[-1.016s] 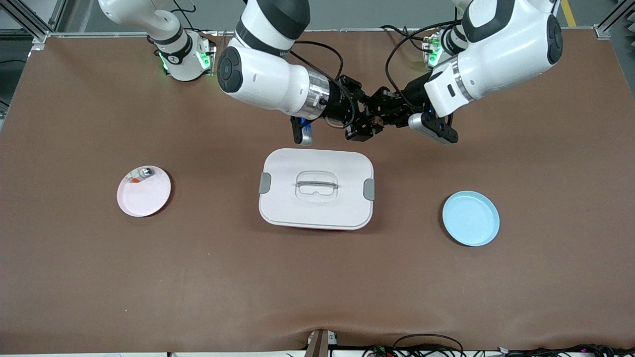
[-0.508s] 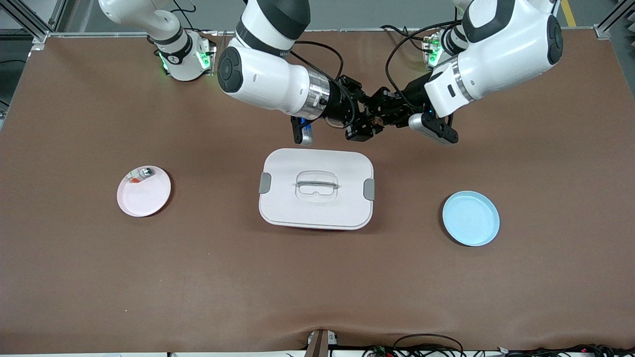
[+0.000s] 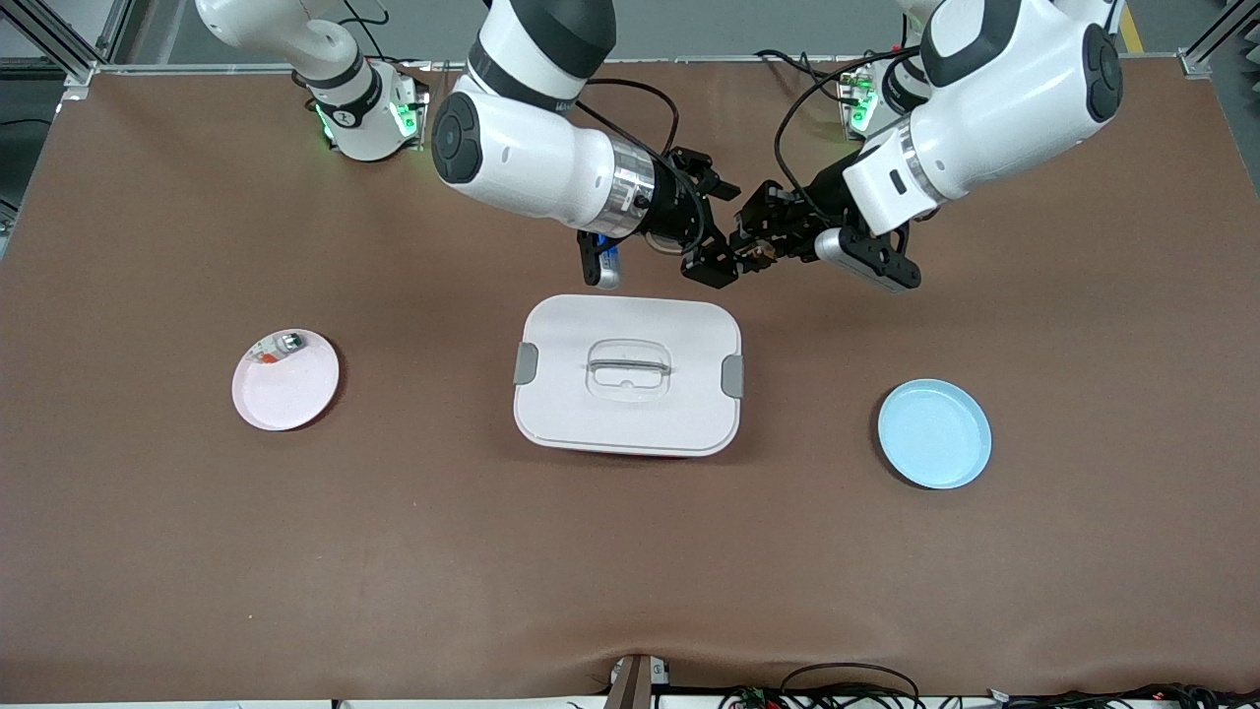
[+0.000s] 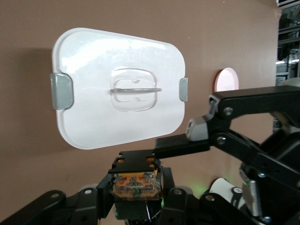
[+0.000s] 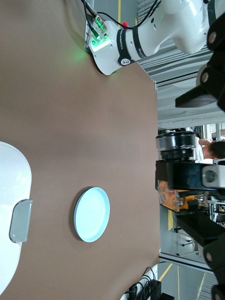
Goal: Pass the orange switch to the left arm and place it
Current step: 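Open the right gripper while the left gripper carries the switch away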
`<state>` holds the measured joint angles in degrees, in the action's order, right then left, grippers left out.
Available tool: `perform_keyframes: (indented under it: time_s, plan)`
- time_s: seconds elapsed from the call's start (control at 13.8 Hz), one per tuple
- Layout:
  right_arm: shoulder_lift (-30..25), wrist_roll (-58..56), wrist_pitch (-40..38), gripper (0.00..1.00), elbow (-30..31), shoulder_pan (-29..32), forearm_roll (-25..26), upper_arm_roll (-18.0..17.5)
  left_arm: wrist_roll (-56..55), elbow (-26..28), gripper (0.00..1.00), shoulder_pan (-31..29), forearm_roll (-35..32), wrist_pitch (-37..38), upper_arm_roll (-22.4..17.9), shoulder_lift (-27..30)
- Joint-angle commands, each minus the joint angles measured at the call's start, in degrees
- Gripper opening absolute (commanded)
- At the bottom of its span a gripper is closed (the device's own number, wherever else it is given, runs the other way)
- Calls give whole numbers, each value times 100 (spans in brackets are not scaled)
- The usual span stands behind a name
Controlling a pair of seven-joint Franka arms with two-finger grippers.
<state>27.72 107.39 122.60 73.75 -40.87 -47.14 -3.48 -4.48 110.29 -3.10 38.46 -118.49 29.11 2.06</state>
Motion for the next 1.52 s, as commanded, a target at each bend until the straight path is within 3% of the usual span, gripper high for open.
perform_keyframes:
  time_s: [0.0, 0.22, 0.51, 0.87, 1.09, 1.31, 1.45]
  plan:
    - [76, 45, -43, 100, -159, -10, -85, 58, 166, -86, 0, -85, -714, 142, 7, 31]
    - [15, 1, -122, 100, -150, 192, -67, 94, 797, -78, 0, -445, -1077, 615, 7, 5]
    - [-275, -762, -1060, 100, -124, 526, 55, 120, 2255, -78, 0, -911, -2016, 942, 7, -258]
    - [-880, -1780, -1940, 100, 182, 799, 1381, 120, 3154, -209, 0, -930, -3727, 863, 7, -996]
    - [-1618, -3044, -2178, 100, 1042, 1246, 1409, 120, 3444, -332, 0, -929, -4749, 583, 15, -1575]
    - [-1998, -4101, -2564, 100, 1396, 1607, 1514, 129, 4015, -333, 0, -956, -5400, 82, 7, -2059]
    - [-2095, -4847, -2924, 100, 1388, 1643, 2362, 120, 4296, -333, 0, -956, -6075, -208, 7, -2341]
